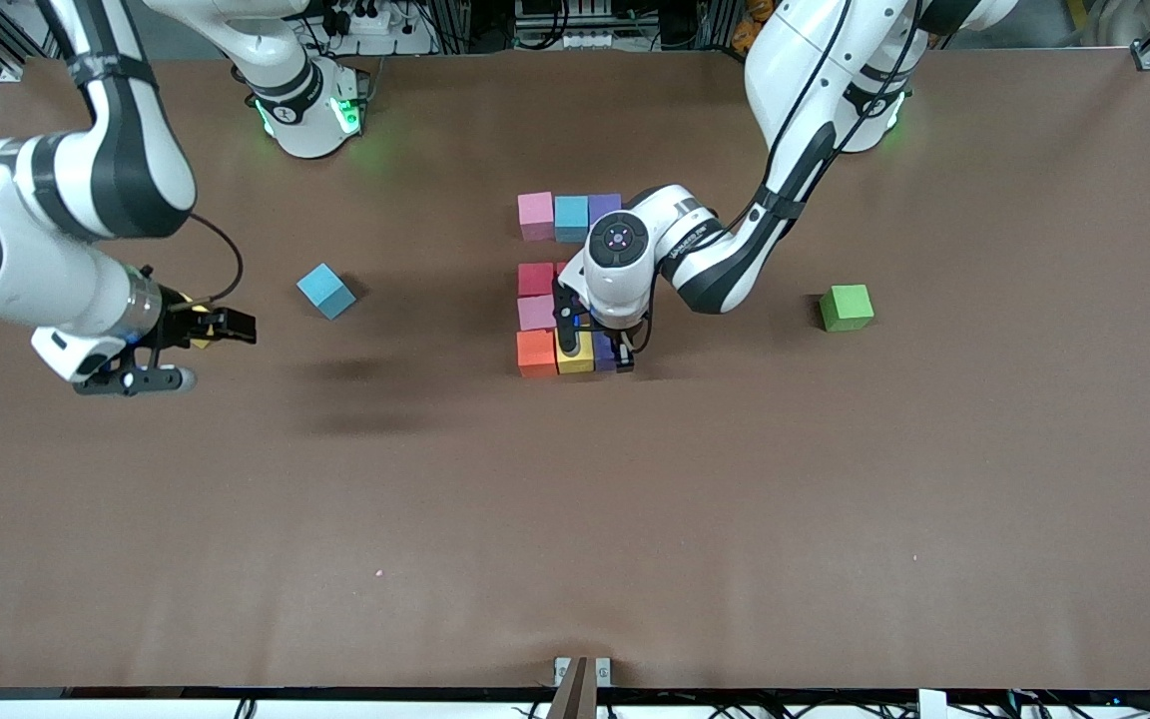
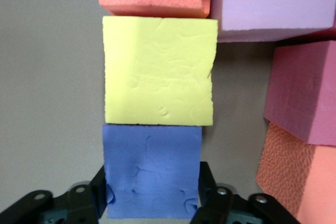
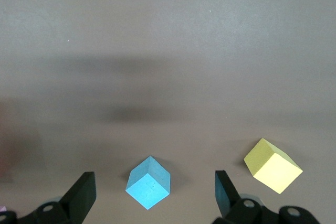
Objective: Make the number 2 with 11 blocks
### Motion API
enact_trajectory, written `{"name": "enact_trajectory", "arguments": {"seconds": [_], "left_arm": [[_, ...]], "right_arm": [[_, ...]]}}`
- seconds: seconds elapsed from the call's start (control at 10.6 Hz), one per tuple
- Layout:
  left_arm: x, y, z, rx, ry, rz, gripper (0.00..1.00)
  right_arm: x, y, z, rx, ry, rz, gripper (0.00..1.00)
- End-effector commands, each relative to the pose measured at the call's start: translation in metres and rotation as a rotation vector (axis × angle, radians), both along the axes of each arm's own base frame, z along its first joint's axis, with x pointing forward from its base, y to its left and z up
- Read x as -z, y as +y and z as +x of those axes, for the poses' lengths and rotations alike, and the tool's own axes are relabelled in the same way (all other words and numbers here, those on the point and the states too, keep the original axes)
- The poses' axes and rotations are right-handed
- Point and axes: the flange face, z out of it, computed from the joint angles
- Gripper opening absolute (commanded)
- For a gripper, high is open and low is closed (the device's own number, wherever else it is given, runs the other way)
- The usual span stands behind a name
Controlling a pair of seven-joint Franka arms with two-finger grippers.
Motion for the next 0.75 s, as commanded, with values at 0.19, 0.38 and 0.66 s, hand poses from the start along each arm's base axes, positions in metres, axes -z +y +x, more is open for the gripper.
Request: {"name": "enact_trajectory", "arguments": {"seconds": [0.19,0.38,0.66], "left_arm": [[-0.012,-0.01,0.002,-0.058,-0.031,-0.013,1.0],[-0.031,-0.016,-0.002,-0.087,-0.047,-0.022,1.0],[-0.076,-0.002,0.013,-0.116,-0.075,-0.022,1.0]], "right_arm": [[-0.052,-0.034,-0.013,-0.059,-0.121,-0.002,1.0],[-0.078,-0.046,-0.005,-0.052,-0.167,-0.003,1.0],[-0.122,-0.057,0.001,-0.077,-0.202,-0.004,1.0]]}}
